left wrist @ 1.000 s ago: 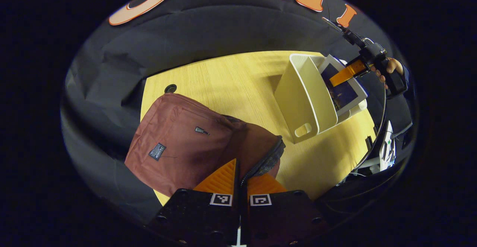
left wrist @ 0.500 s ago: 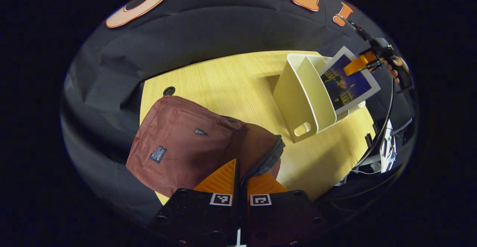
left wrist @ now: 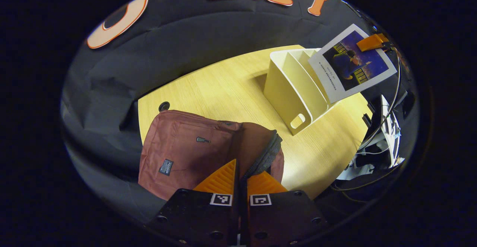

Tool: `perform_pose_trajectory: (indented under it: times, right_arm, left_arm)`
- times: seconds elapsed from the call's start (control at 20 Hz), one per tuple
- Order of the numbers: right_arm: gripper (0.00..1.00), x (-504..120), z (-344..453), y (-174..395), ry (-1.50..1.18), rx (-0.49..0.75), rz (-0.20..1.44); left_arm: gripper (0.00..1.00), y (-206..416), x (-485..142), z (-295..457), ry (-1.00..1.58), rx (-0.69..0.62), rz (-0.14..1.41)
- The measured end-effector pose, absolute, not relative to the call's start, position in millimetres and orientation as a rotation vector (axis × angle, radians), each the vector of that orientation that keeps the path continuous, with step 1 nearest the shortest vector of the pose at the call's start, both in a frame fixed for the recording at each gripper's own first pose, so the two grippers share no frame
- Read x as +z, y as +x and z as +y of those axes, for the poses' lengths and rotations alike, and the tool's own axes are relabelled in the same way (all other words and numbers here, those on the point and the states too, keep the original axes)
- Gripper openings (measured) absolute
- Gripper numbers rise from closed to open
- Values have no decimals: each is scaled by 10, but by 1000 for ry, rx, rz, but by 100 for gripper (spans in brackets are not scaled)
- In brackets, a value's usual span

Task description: Open the schoolbag, grab two books from the bookshelf and put them into the schoolbag.

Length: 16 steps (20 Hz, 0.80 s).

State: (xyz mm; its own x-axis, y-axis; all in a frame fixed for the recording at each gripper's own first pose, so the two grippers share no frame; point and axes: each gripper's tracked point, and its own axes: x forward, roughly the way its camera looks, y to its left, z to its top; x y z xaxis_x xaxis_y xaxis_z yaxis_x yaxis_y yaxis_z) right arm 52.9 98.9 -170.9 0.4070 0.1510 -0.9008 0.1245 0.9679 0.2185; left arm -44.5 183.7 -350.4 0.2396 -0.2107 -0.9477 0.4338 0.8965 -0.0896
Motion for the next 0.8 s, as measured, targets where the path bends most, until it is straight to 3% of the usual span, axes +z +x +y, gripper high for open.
perform_pose_trajectory:
  times: [0.35,0.8]
  right_arm:
    - [36,-1483,1213,40,330,-4,1085]
    - [35,-2053,2452,-443,621,97,1148]
  left_arm:
    - [3,-413,-3472,1909,237,-506,1228]
    - [4,-462,-3428,1913,237,-559,1213]
